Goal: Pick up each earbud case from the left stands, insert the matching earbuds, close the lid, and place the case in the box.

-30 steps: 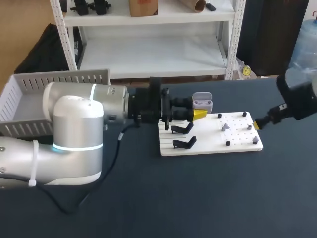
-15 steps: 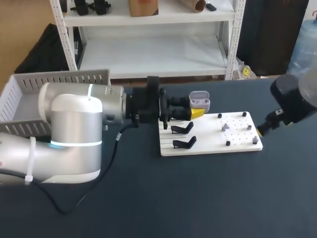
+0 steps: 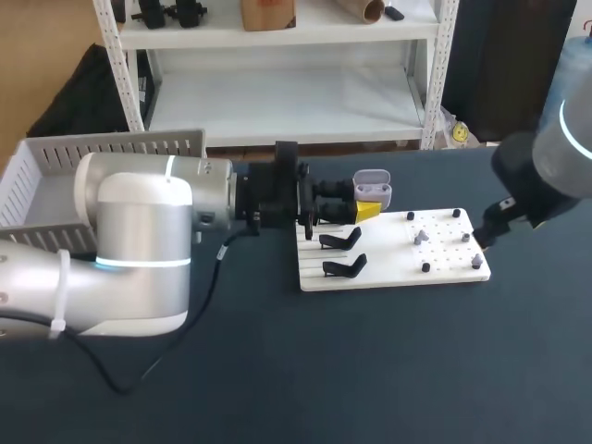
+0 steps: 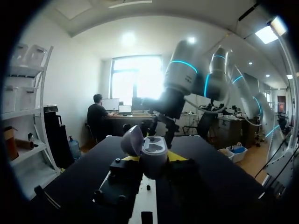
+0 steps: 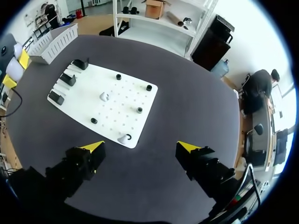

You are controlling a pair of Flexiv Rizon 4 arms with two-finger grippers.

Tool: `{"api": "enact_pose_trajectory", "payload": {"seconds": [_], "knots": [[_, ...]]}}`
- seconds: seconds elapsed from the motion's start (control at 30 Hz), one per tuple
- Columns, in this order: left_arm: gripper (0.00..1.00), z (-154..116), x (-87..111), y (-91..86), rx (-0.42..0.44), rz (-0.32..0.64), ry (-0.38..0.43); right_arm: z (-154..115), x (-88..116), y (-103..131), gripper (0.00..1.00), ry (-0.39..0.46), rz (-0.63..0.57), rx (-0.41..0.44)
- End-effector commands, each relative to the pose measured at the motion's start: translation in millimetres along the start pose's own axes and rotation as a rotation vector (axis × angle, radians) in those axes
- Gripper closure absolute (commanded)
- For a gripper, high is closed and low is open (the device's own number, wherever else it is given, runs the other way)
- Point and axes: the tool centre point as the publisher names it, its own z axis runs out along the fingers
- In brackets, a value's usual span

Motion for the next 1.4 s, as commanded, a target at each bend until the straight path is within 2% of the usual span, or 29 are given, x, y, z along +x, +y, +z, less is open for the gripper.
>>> {"api": "enact_pose_trajectory", "payload": {"seconds": [0.03, 0.77, 1.0, 1.13, 1.4], "knots": [[1.00, 0, 0.8, -0.7, -0.005, 0.002, -0.005, -1, 4, 2, 0.00, -0.012, 0.003, 0.221], [1.00, 0, 0.8, -0.7, -0.005, 0.002, -0.005, -1, 4, 2, 0.00, -0.012, 0.003, 0.221], [1.00, 0, 0.8, -0.7, -0.005, 0.002, -0.005, 1, 11, 32, 0.00, 0.029, 0.070, 0.245], [1.00, 0, 0.8, -0.7, -0.005, 0.002, -0.005, 9, 12, 45, 0.00, 0.059, 0.063, 0.272], [1.00, 0, 0.8, -0.7, -0.005, 0.002, -0.005, 22, 12, 52, 0.00, 0.079, 0.004, 0.270]]}}
